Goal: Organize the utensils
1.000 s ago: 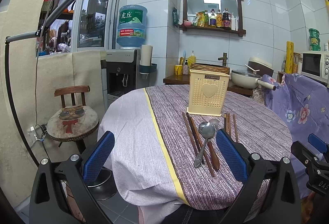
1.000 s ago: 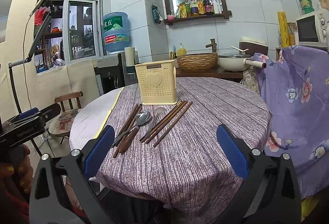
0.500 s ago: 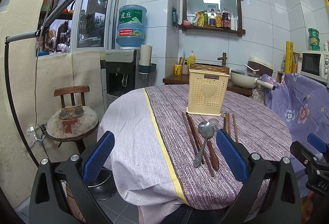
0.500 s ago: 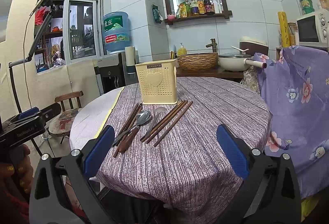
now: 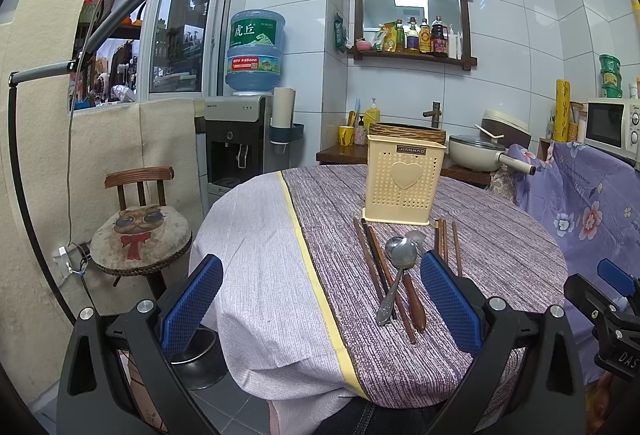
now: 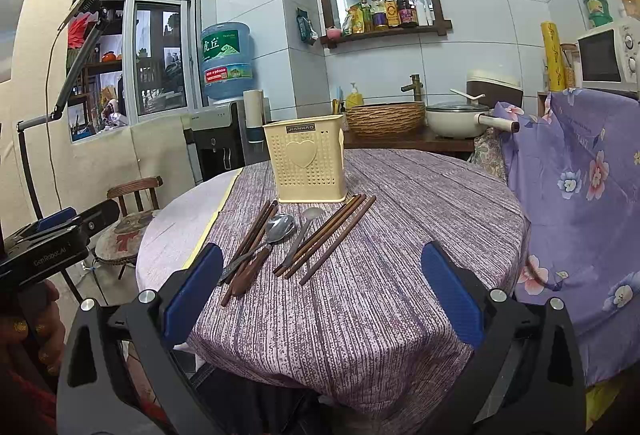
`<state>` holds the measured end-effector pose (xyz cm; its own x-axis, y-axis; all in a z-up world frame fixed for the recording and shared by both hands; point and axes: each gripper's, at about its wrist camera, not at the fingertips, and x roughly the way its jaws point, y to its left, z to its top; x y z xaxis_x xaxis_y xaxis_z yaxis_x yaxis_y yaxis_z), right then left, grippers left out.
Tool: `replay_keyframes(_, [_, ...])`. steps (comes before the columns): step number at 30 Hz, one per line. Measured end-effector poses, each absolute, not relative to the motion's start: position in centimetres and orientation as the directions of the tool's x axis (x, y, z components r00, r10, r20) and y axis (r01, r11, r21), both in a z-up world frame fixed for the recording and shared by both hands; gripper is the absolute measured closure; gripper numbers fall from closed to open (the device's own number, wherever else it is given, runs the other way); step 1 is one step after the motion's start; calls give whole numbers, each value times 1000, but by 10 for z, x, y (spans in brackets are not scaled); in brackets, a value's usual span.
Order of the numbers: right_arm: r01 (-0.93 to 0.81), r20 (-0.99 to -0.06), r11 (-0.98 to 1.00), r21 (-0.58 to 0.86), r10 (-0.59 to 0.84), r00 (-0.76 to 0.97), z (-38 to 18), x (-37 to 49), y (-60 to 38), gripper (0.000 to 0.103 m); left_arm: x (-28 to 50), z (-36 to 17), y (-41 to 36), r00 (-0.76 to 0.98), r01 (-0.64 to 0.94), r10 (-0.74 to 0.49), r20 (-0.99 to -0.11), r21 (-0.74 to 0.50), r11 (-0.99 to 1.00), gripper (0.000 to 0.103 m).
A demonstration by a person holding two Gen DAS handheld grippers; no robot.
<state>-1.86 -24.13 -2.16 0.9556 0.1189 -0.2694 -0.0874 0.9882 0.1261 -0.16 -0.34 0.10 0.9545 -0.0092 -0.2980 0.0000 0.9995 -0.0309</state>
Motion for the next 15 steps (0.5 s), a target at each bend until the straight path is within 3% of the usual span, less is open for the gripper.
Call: replay_keyframes(15, [-87,-271,988,126,119,955,-22,-18,-240,5,-2,0,-3,955,0,-10,-298,-31,1000,5])
